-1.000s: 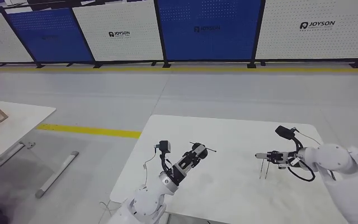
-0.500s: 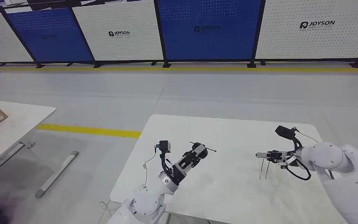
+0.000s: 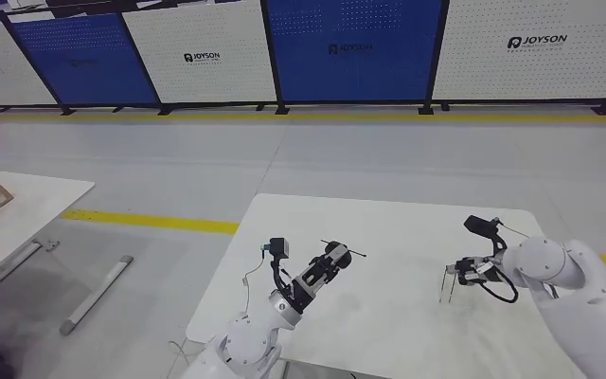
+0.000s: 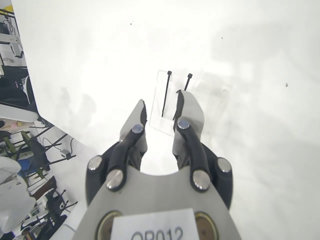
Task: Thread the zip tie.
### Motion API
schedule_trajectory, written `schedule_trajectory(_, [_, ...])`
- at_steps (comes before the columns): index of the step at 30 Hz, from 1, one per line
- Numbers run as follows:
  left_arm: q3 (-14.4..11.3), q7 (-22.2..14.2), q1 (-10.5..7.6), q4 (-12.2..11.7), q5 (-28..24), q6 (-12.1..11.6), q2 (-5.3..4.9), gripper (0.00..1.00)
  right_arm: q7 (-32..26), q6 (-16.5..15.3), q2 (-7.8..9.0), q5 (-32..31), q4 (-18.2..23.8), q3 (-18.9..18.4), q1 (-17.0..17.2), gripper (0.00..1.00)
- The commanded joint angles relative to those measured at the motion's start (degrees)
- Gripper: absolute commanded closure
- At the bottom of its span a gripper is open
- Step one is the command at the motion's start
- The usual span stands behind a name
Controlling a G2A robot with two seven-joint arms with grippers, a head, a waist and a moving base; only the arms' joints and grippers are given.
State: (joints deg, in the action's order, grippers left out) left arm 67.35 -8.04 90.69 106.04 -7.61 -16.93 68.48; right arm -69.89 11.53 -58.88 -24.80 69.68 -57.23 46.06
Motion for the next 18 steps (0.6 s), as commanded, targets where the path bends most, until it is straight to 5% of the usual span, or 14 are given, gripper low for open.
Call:
schedule_trajectory(1, [0.00, 0.00, 0.00, 0.00, 0.00, 0.00, 0.00, 1.00, -0.24, 0.09, -0.09, 0.03, -0.28, 0.25, -0.12, 0.80])
schedule_trajectory(10, [0.00, 0.00, 0.00, 0.00, 0.00, 0.00, 0.00, 1.00, -1.11, 1.16, -0.56, -1.41, -1.71, 1.91, -0.93, 0.68])
schedule_trajectory(18, [0.00, 0.00, 0.00, 0.00, 0.00, 0.00, 0.00, 1.00, -2.08, 2.63, -1.06, -2.48, -3.04, 3.37, -1.76, 0.73])
